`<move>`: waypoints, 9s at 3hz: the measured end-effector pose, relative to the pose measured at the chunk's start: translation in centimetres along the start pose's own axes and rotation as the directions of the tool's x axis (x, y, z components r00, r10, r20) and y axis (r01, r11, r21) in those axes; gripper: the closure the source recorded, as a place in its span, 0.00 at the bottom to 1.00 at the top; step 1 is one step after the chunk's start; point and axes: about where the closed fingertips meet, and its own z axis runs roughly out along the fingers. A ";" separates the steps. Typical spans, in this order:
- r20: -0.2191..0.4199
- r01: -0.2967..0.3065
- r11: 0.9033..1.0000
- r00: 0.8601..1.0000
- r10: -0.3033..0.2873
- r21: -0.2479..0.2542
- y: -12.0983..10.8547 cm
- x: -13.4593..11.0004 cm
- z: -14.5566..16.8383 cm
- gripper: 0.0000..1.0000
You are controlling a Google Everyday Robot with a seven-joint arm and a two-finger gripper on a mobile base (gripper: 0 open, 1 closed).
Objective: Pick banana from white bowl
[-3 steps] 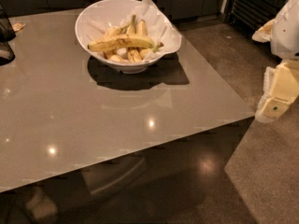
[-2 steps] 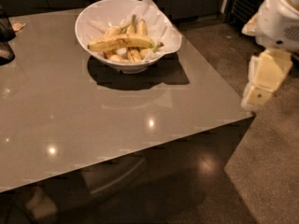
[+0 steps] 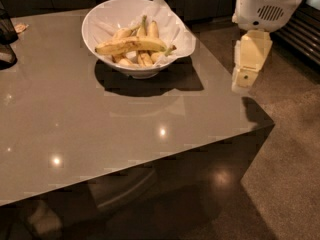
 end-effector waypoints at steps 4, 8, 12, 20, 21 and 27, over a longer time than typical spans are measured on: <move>0.008 0.190 0.978 0.981 -0.191 0.081 -5.7 -8.1 0.2 0.00; 0.153 0.224 0.972 0.960 -0.234 0.076 -11.9 -13.7 2.0 0.00; 0.250 0.205 0.977 0.945 -0.212 0.055 -16.5 -18.3 6.8 0.30; 0.226 0.261 0.961 0.945 -0.234 -0.096 -15.8 -21.8 15.9 0.41; 0.213 0.249 0.962 0.951 -0.223 -0.107 -15.8 -21.1 16.2 0.60; 0.351 0.212 0.977 0.916 -0.196 -0.009 -16.2 -20.8 10.8 1.00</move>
Offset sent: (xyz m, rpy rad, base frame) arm 0.0266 0.0197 0.0147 -0.0231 -0.0567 0.1021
